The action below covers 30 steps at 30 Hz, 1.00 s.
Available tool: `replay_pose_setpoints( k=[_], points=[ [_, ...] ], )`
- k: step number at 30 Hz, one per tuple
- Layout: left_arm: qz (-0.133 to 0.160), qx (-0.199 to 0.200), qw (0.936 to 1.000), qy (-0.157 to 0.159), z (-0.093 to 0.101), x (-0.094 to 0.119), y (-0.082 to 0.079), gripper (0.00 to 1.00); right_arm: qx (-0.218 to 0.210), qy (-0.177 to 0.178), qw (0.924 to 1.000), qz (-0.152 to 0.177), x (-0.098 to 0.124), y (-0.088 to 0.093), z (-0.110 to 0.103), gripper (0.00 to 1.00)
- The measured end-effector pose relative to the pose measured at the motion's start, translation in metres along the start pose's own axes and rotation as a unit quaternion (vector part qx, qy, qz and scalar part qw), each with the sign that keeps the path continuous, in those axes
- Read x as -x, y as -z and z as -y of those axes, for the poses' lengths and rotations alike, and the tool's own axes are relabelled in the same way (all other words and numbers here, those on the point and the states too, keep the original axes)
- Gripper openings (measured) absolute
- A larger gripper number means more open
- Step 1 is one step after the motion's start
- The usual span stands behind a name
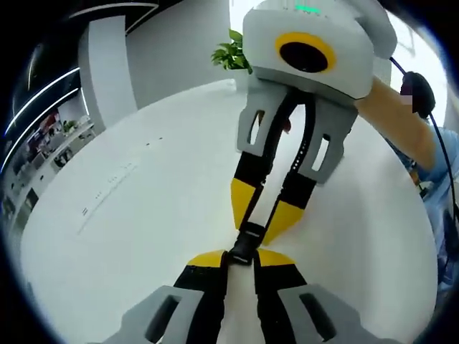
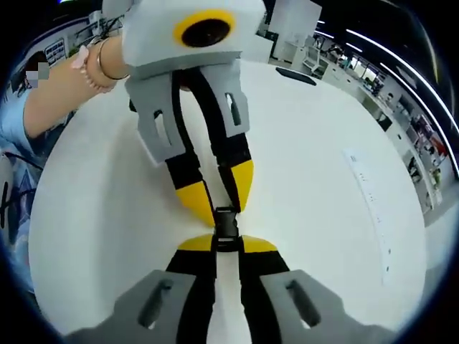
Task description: Snap the two parts of the plastic buckle together until the buckle closes and remains connected.
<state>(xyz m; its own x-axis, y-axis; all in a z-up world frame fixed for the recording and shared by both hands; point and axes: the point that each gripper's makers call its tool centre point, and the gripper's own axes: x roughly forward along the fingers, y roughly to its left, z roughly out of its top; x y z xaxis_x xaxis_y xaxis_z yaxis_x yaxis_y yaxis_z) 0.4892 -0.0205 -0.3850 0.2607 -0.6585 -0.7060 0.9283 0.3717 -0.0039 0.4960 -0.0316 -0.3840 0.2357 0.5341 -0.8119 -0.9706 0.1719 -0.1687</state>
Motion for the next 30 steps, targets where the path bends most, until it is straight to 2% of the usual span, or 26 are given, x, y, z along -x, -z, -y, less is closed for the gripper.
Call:
replay_pose_setpoints(
  k=[4, 10, 15, 19, 23, 25, 27, 30],
  points=[
    [0.007, 0.009, 0.9999, -0.003, -0.002, -0.002, -0.001, 0.13, 0.0, 0.003, 1.0, 0.001, 0.0, 0.0, -0.002, 0.1],
    [0.008, -0.011, 0.9995, -0.028, -0.01, 0.0, -0.001, 0.21, -0.001, 0.005, 1.0, -0.002, 0.002, 0.003, -0.005, 0.1],
    [0.007, -0.011, 0.9993, -0.036, -0.007, 0.0, 0.0, 0.21, -0.003, 0.011, 0.9999, 0.0, 0.003, 0.003, -0.006, 0.1],
    [0.011, -0.009, 0.9989, -0.044, -0.017, 0.0, -0.005, 0.22, -0.007, 0.014, 0.9999, 0.001, 0.004, 0.004, -0.005, 0.1],
    [0.015, -0.02, 0.998, -0.058, -0.013, 0.002, -0.003, 0.23, -0.011, 0.023, 0.9997, 0.005, 0.005, 0.005, -0.004, 0.1],
    [0.015, -0.022, 0.9974, -0.066, -0.022, 0.004, -0.007, 0.23, -0.011, 0.025, 0.9996, 0.006, 0.005, 0.005, -0.004, 0.11],
    [0.023, -0.02, 0.9965, -0.078, -0.026, 0.01, -0.011, 0.25, -0.011, 0.028, 0.9995, 0.005, 0.005, 0.005, -0.003, 0.11],
    [0.049, -0.019, 0.9938, -0.098, -0.016, 0.021, -0.016, 0.29, -0.013, 0.038, 0.9992, 0.005, 0.006, 0.006, -0.001, 0.13]
  ],
)
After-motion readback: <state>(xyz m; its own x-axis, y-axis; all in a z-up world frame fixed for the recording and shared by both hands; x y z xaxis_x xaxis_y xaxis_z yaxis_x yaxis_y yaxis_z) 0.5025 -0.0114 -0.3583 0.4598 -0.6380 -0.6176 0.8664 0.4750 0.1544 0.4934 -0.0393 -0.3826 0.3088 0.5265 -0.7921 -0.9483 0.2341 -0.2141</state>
